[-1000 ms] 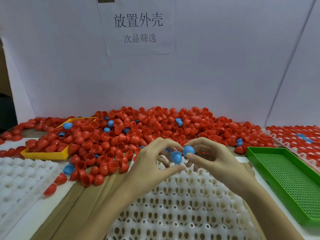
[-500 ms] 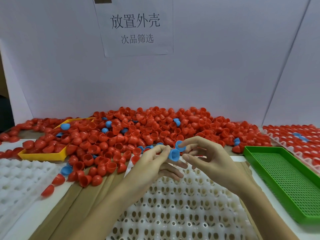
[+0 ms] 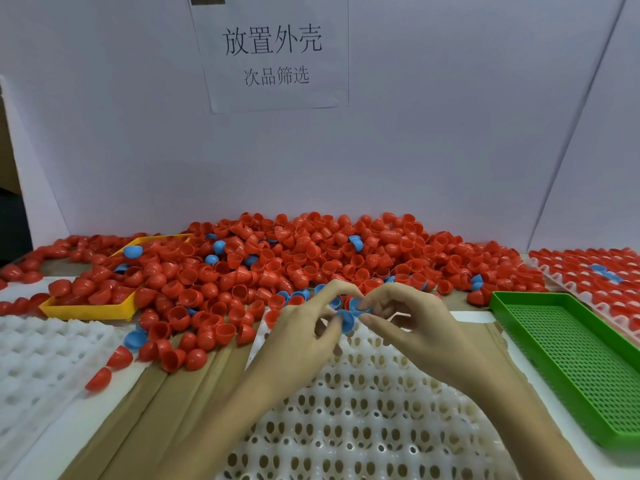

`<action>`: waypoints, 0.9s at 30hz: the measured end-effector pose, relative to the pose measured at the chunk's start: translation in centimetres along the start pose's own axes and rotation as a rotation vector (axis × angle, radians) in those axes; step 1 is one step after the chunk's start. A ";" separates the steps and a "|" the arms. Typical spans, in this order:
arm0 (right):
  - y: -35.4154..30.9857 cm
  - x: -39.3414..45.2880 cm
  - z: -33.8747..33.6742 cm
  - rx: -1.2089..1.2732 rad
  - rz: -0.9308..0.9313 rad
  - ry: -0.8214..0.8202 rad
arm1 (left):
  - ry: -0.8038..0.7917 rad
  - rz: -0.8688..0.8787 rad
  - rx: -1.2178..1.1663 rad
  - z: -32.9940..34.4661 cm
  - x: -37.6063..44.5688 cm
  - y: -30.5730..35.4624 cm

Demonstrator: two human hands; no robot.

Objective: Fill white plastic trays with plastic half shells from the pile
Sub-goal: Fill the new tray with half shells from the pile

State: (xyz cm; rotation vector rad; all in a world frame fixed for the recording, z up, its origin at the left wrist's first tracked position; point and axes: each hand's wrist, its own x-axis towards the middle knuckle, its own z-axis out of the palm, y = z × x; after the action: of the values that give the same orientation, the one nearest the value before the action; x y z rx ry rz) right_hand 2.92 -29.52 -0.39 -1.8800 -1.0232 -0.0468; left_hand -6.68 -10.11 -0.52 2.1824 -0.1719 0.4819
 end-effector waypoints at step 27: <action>0.3 0.2 -1.7 -0.105 0.129 0.138 | 0.035 0.025 0.669 -1.0 1.9 -5.9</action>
State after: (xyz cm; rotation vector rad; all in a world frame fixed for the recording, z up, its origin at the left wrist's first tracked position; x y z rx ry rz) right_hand 3.90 -30.73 0.40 -2.0046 -0.8179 -0.1556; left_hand -3.47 -5.61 -3.57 2.8218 -0.0147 0.6593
